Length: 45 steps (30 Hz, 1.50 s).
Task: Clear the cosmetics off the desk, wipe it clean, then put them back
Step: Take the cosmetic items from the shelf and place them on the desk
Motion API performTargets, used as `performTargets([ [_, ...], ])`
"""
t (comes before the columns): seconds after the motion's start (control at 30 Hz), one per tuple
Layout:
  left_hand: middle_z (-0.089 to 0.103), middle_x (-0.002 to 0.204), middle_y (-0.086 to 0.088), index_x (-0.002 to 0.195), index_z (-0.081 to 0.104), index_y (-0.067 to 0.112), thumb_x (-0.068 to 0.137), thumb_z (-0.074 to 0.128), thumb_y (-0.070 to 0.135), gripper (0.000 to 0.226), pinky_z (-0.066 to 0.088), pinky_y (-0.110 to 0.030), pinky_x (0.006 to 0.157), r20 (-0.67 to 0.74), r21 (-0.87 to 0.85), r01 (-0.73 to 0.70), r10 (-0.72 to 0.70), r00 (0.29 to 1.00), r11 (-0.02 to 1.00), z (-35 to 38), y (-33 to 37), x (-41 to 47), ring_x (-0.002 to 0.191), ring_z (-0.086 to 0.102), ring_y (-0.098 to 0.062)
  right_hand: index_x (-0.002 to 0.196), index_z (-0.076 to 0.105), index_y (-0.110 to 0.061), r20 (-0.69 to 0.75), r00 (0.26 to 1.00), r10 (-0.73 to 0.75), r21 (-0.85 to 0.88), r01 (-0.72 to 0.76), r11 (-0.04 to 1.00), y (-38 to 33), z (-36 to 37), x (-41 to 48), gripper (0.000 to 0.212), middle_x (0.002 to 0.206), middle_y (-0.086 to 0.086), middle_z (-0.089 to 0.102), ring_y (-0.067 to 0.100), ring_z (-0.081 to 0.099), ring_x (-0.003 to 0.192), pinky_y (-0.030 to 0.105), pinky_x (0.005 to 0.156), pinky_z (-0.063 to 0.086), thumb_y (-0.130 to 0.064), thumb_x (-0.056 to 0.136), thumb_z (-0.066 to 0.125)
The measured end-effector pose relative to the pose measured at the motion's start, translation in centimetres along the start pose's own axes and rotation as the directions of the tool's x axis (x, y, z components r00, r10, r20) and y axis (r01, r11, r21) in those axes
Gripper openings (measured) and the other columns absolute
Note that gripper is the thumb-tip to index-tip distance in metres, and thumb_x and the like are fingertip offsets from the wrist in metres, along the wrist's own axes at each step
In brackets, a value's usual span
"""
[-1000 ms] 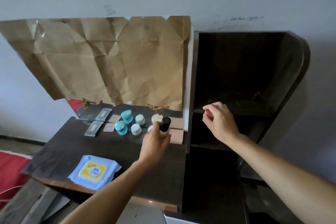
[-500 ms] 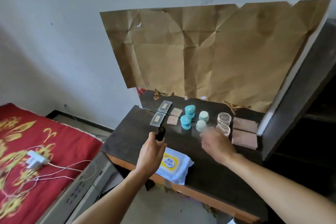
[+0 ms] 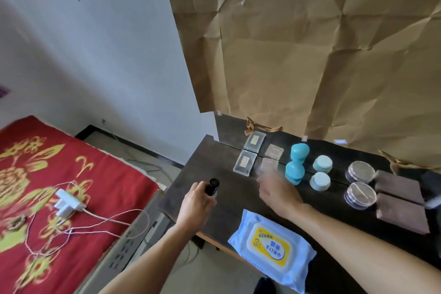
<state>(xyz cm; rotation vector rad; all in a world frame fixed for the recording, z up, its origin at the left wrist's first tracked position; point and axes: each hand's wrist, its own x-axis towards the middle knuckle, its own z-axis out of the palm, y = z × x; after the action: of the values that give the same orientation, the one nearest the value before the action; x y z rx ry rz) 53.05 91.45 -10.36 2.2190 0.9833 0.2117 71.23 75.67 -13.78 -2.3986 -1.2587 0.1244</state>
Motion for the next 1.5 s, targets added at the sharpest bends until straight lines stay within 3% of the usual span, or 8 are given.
performTargets([
  [0.2,0.056,0.066,0.004,0.065,0.046,0.019,0.078,0.051,0.034,0.021,0.05,-0.039,0.062,0.054,0.07,0.057,-0.061,0.997,0.996,-0.2,-0.9,9.2,0.065,0.057,-0.018,0.113,0.058,-0.017,0.066,0.995,0.076,0.046,-0.079,0.996,0.3,3.6,8.7,0.027,0.113,0.003,0.054,0.021,0.049,0.108,0.031,0.083,0.045,-0.02,0.086,0.058],
  [0.33,0.058,0.068,0.0,0.07,0.051,0.013,0.082,0.055,0.03,0.021,0.048,-0.039,0.065,0.064,0.055,0.083,-0.087,0.994,0.995,0.4,-2.1,14.9,0.069,0.056,-0.023,0.111,0.058,-0.015,0.108,0.987,0.116,0.074,-0.124,0.989,0.3,6.1,13.4,0.027,0.112,0.004,0.054,0.023,0.048,0.11,0.032,0.084,0.043,-0.017,0.085,0.059],
  [0.63,0.054,0.083,0.003,0.078,0.055,0.016,0.087,0.062,0.028,0.016,0.038,-0.026,0.066,0.195,0.023,-0.072,0.066,0.979,0.997,2.9,-5.9,26.7,0.073,0.053,-0.018,0.111,0.06,-0.009,0.064,0.962,0.265,0.062,-0.269,0.961,-1.2,11.4,21.5,0.027,0.108,0.011,0.056,0.029,0.052,0.107,0.04,0.076,0.046,-0.012,0.083,0.06],
  [0.77,0.055,0.086,0.004,0.084,0.057,0.018,0.083,0.065,0.019,0.007,0.038,-0.026,0.067,0.279,0.017,-0.151,0.141,0.95,0.988,3.8,-7.0,30.3,0.078,0.054,-0.02,0.108,0.061,-0.007,0.08,0.939,0.334,0.069,-0.339,0.938,-1.5,13.8,23.0,0.027,0.11,0.013,0.057,0.032,0.052,0.108,0.04,0.082,0.047,-0.01,0.082,0.06],
  [1.07,0.062,0.09,-0.001,0.093,0.062,0.016,0.082,0.068,0.017,0.013,0.048,-0.036,0.072,0.341,-0.082,-0.264,0.276,0.899,0.961,4.7,-8.6,33.5,0.08,0.057,-0.022,0.112,0.061,-0.013,0.043,0.887,0.459,0.037,-0.461,0.887,-2.2,16.4,22.9,0.037,0.108,0.005,0.056,0.027,0.053,0.106,0.042,0.079,0.052,-0.013,0.075,0.069],
  [1.23,0.056,0.11,0.002,0.111,0.055,0.021,0.08,0.07,0.021,0.034,0.047,-0.031,0.079,0.37,-0.026,-0.214,0.208,0.905,0.977,4.0,-9.4,33.4,0.095,0.057,-0.019,0.112,0.058,-0.018,-0.031,0.906,0.422,0.009,-0.422,0.907,-2.6,14.3,21.5,0.042,0.108,-0.001,0.055,0.021,0.053,0.104,0.036,0.069,0.054,-0.024,0.073,0.074],
  [1.37,0.055,0.102,0.001,0.098,0.049,0.021,0.083,0.065,0.027,0.024,0.046,-0.034,0.066,0.288,0.188,-0.174,0.115,0.951,0.967,2.8,-9.9,31.0,0.091,0.055,-0.021,0.114,0.058,-0.019,-0.137,0.896,0.423,-0.017,-0.429,0.903,-2.5,11.5,17.5,0.036,0.108,-0.004,0.055,0.015,0.053,0.101,0.027,0.069,0.051,-0.029,0.08,0.067],
  [1.5,0.057,0.096,0.002,0.09,0.048,0.021,0.083,0.062,0.027,0.017,0.044,-0.033,0.064,0.331,0.187,-0.202,0.132,0.934,0.961,3.3,-8.3,25.5,0.087,0.058,-0.024,0.11,0.061,-0.018,-0.235,0.834,0.5,-0.043,-0.522,0.852,-0.9,9.2,10.6,0.033,0.105,-0.004,0.058,0.015,0.054,0.099,0.024,0.071,0.049,-0.028,0.079,0.068],
])
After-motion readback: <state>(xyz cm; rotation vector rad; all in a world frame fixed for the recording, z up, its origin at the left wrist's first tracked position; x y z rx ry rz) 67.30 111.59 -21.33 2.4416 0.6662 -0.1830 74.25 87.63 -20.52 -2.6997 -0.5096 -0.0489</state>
